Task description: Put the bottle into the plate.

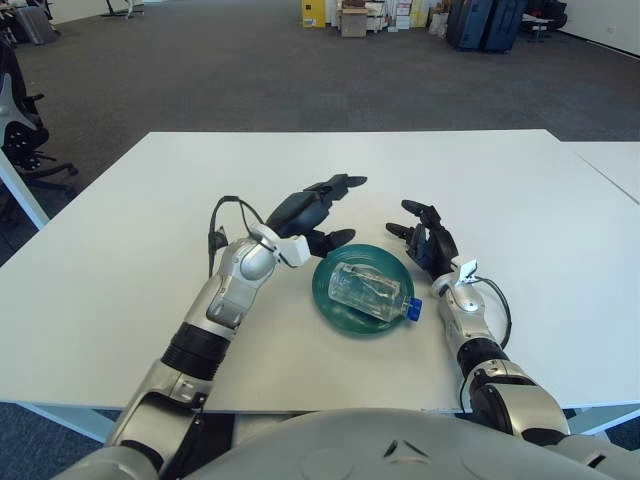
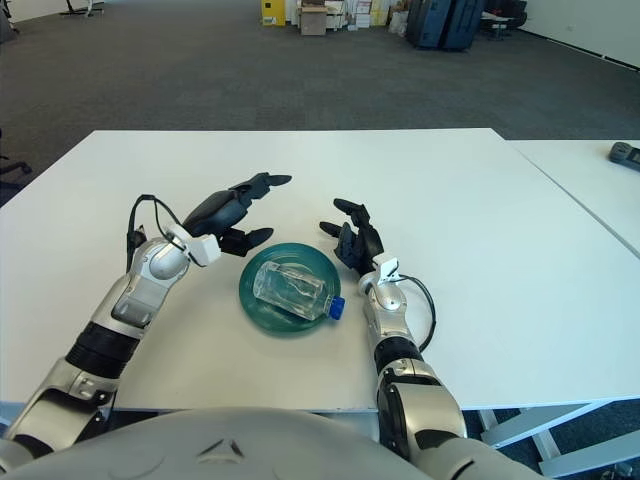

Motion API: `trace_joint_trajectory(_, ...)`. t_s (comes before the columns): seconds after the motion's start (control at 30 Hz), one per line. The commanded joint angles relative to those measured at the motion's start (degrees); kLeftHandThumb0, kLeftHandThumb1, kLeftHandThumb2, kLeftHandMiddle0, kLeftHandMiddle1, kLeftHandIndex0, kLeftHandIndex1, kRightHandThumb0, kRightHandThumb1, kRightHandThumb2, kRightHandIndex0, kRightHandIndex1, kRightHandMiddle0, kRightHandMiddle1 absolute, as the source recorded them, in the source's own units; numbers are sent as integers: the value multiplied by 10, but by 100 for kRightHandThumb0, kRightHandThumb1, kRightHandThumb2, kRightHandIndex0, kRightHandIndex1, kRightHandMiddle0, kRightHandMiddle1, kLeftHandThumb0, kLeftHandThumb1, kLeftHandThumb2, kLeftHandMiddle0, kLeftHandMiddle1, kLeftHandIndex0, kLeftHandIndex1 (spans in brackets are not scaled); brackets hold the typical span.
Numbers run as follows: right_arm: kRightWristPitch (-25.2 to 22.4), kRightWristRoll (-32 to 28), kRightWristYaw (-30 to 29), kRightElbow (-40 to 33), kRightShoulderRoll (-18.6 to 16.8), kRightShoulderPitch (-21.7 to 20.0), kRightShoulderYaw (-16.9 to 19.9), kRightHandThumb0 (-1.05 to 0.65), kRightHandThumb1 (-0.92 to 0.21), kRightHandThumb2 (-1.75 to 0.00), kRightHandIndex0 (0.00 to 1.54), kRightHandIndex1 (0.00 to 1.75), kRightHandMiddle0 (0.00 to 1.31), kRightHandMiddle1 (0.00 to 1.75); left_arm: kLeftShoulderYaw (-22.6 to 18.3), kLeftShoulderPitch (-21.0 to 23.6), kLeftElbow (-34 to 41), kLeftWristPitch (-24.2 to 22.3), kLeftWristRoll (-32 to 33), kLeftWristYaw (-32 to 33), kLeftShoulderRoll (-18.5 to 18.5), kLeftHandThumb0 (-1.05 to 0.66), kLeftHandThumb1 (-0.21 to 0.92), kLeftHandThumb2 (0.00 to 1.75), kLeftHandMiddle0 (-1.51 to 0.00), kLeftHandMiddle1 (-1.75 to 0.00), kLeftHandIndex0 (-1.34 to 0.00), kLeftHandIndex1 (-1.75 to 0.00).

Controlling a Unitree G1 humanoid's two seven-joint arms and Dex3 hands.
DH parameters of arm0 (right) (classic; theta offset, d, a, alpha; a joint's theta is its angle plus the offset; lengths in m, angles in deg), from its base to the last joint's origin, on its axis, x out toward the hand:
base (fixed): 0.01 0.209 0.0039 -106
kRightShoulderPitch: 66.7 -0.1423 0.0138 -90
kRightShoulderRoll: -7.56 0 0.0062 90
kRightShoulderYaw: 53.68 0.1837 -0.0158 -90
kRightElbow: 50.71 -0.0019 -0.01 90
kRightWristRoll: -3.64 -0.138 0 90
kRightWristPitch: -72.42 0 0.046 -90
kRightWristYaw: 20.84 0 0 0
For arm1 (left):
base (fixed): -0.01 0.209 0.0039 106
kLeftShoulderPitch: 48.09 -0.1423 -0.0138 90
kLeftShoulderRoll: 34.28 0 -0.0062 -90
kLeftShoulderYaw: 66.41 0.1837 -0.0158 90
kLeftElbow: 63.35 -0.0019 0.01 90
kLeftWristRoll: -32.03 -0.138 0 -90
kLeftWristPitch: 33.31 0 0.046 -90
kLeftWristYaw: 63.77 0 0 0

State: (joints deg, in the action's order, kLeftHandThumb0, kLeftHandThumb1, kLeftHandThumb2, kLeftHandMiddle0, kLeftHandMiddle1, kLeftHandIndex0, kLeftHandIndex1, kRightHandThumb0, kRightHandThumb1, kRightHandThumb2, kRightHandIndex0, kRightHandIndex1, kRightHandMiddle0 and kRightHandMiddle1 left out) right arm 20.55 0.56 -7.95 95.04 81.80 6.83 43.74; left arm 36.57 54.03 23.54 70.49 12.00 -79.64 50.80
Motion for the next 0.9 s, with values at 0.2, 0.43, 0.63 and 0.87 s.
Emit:
trace_joint_trajectory(0.2,-4,-11,-12,47,-14,104,11,-84,-92,-107,59,61,2,100,-184,11,-244,79,313,-9,-123,-74,92,82,-52,-20,-3,-103)
trace_joint_trajectory(0.43,-5,-7,-22,42,-13,106,8,-84,-92,-107,59,62,3,101,-220,0,-304,124,356,-17,-140,-76,92,91,-46,-16,0,-100)
trace_joint_trajectory(0.63,-10,-5,-29,41,-9,106,7,-84,-92,-106,58,62,3,101,-249,16,-384,161,370,-8,-154,-79,92,93,-44,-15,0,-97)
trace_joint_trajectory(0.87,-14,-8,-42,46,-6,104,12,-83,-92,-101,56,63,5,102,-271,30,-458,204,375,-7,-165,-82,92,95,-45,-15,0,-97)
